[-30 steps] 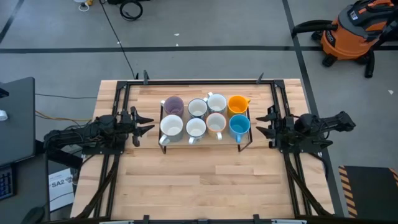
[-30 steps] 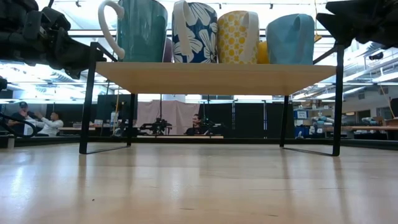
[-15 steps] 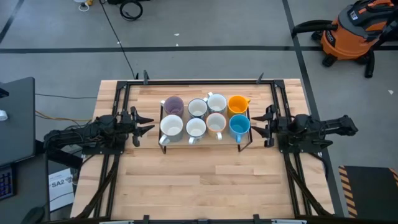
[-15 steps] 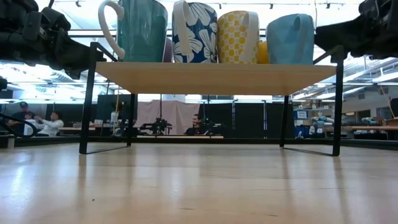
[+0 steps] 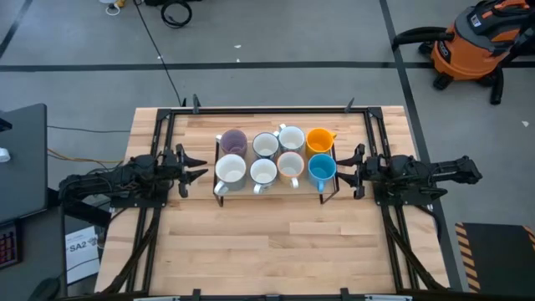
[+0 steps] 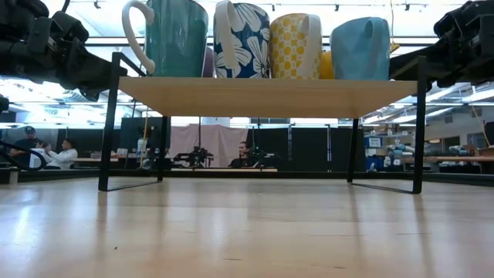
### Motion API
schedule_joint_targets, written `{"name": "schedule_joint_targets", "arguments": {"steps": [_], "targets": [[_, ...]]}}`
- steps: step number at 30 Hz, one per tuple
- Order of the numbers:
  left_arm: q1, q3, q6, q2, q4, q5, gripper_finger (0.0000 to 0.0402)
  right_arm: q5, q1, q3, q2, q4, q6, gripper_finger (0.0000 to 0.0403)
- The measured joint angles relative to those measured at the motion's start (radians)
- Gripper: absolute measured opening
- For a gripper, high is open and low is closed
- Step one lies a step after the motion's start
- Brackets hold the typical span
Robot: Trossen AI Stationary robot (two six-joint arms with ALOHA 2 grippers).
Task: Place coffee mugs
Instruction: Return to Home Position
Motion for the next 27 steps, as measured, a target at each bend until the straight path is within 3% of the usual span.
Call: {"name": "schedule_joint_targets", "arguments": {"steps": [27], "targets": [[0.000, 0.001, 0.076, 0.000, -0.026, -0.003, 0.0139, -0.001, 0.000, 0.000, 0.001, 0.003, 0.000, 0.0180]]}}
